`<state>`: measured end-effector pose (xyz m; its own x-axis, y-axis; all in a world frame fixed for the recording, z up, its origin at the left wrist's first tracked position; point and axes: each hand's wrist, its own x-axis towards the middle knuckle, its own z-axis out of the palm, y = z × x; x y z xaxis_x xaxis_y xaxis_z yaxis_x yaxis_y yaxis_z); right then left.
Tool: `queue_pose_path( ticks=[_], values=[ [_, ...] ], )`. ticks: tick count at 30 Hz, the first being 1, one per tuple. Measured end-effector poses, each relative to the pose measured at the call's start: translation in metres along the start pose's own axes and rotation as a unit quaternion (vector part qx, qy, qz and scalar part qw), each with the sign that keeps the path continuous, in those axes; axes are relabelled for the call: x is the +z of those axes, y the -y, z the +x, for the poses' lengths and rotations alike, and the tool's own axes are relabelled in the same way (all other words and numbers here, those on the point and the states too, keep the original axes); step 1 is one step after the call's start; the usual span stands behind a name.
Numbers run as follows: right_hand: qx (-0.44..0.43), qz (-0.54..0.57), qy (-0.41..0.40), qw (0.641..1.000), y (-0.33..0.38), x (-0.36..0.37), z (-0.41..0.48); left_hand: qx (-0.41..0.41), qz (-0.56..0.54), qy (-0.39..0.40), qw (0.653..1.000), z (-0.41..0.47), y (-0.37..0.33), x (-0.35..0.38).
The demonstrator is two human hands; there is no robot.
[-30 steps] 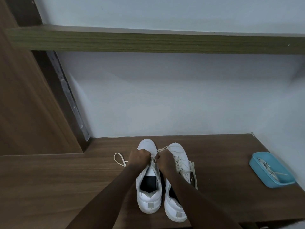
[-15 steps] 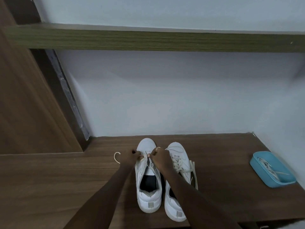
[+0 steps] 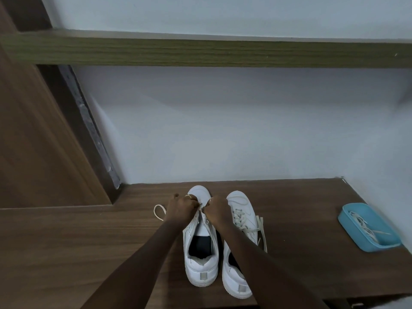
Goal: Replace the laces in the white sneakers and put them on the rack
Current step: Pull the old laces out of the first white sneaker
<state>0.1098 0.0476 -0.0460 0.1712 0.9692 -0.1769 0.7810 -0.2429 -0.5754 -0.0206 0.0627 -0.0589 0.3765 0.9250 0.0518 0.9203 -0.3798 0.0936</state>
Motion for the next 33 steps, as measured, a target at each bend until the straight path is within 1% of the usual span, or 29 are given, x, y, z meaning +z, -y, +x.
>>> queue_pose_path(
  ticks=[2,3,4,5,6,10,12,15,17,18,19,21,22,23,25,27,29,30,31,32,33],
  values=[
    [0.002,0.01,0.0,1.0,-0.002,0.001,0.002,-0.015,-0.017,-0.038,0.999,-0.002,0.006,0.004],
    [0.003,0.014,0.0,1.0,-0.002,0.002,0.002,-0.013,-0.04,-0.039,0.998,-0.002,0.01,0.004],
    [0.005,0.014,0.0,1.0,-0.003,0.002,0.002,-0.003,-0.043,-0.02,0.999,-0.002,0.013,0.002],
    [0.004,0.011,0.0,1.0,-0.003,0.002,0.002,0.006,-0.033,0.015,0.999,-0.004,0.013,-0.002],
    [0.003,0.01,0.0,1.0,-0.003,0.002,0.002,0.012,-0.014,0.031,0.999,-0.006,0.012,-0.006],
    [-0.005,0.003,0.001,1.0,-0.003,0.002,0.0,0.039,0.04,-0.006,0.998,-0.012,0.001,-0.008],
    [-0.005,0.011,0.003,1.0,-0.004,0.001,0.0,0.028,0.072,-0.03,0.997,-0.011,-0.003,-0.005],
    [0.006,0.026,-0.001,1.0,-0.006,0.002,0.003,-0.032,0.104,-0.06,0.992,-0.006,-0.005,-0.005],
    [0.012,0.031,0.001,0.999,-0.006,0.004,0.004,-0.091,0.09,-0.064,0.99,-0.009,-0.005,-0.012],
    [0.012,0.032,0.003,0.999,-0.006,0.004,0.004,-0.128,0.053,-0.058,0.989,-0.01,-0.006,-0.016],
    [0.013,0.034,0.005,0.999,-0.006,0.004,0.004,-0.186,0.016,-0.067,0.98,-0.01,-0.002,-0.016],
    [0.015,0.037,0.006,0.999,-0.007,0.005,0.005,-0.288,-0.075,-0.088,0.951,-0.01,0.008,-0.012],
    [0.015,0.037,0.006,0.999,-0.007,0.006,0.006,-0.321,-0.127,-0.1,0.933,-0.011,0.013,-0.009],
    [0.016,0.034,0.007,0.999,-0.007,0.006,0.006,-0.331,-0.169,-0.105,0.923,-0.012,0.014,-0.007],
    [0.017,0.023,0.007,1.0,-0.008,0.008,0.006,-0.303,-0.181,-0.088,0.931,-0.014,0.012,-0.002],
    [0.016,0.022,0.004,1.0,-0.008,0.01,0.006,-0.248,-0.122,-0.064,0.959,-0.014,0.008,-0.003],
    [0.017,0.026,0.003,1.0,-0.007,0.012,0.006,-0.148,-0.052,-0.08,0.984,-0.015,0.002,-0.009],
    [0.018,0.025,0.004,1.0,-0.007,0.012,0.006,-0.098,-0.022,-0.104,0.989,-0.014,-0.002,-0.011],
    [0.018,0.023,0.004,1.0,-0.007,0.013,0.005,-0.066,0.004,-0.097,0.993,-0.013,-0.004,-0.011],
    [0.016,0.021,0.004,1.0,-0.007,0.012,0.005,-0.047,0.04,-0.086,0.994,-0.012,-0.004,-0.009],
    [0.011,0.02,0.004,1.0,-0.007,0.011,0.003,-0.048,0.048,-0.072,0.995,-0.012,-0.005,-0.007]
  ],
)
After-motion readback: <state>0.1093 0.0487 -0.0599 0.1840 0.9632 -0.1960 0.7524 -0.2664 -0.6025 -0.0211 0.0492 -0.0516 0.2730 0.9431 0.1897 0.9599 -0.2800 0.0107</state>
